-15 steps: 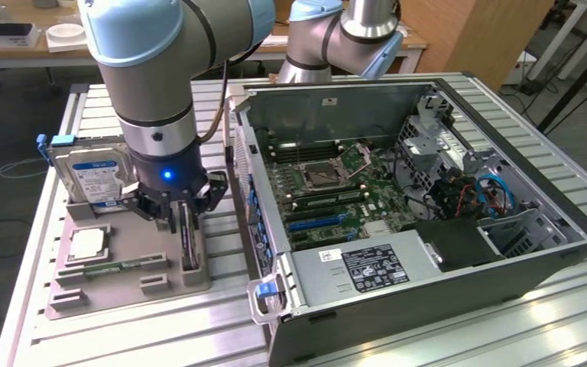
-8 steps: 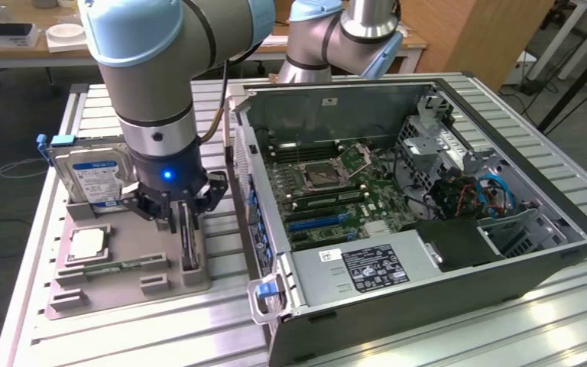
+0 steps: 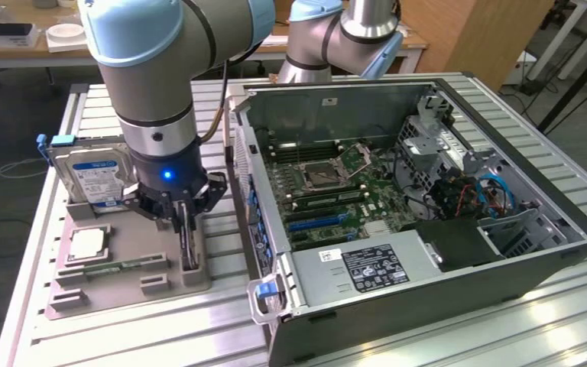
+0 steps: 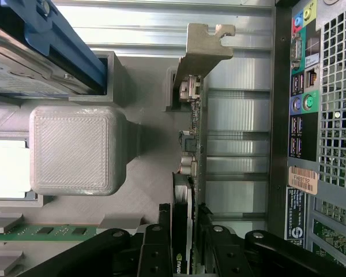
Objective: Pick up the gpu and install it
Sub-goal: 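Pick up the gpu and move the gpu toward the slot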
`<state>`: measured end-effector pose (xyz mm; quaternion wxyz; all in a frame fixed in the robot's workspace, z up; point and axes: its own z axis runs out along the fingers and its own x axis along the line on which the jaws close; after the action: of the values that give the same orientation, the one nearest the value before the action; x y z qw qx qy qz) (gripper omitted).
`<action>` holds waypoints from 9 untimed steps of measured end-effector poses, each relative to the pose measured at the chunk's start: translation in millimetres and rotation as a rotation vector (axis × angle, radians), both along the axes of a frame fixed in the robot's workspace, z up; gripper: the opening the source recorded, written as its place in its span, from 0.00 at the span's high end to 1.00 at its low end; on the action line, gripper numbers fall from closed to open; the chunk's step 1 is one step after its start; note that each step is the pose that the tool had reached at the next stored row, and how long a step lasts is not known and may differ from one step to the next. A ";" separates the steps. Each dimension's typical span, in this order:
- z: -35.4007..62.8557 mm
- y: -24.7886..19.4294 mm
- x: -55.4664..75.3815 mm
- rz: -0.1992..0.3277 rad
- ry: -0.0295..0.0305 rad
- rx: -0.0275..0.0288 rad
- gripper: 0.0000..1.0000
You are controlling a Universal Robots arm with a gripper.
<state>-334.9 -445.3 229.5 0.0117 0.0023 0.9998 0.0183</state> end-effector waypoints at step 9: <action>0.0 0.0 0.0 0.000 -0.0001 0.0000 0.71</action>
<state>-334.9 -445.3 229.5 0.0117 0.0023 0.9998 0.0183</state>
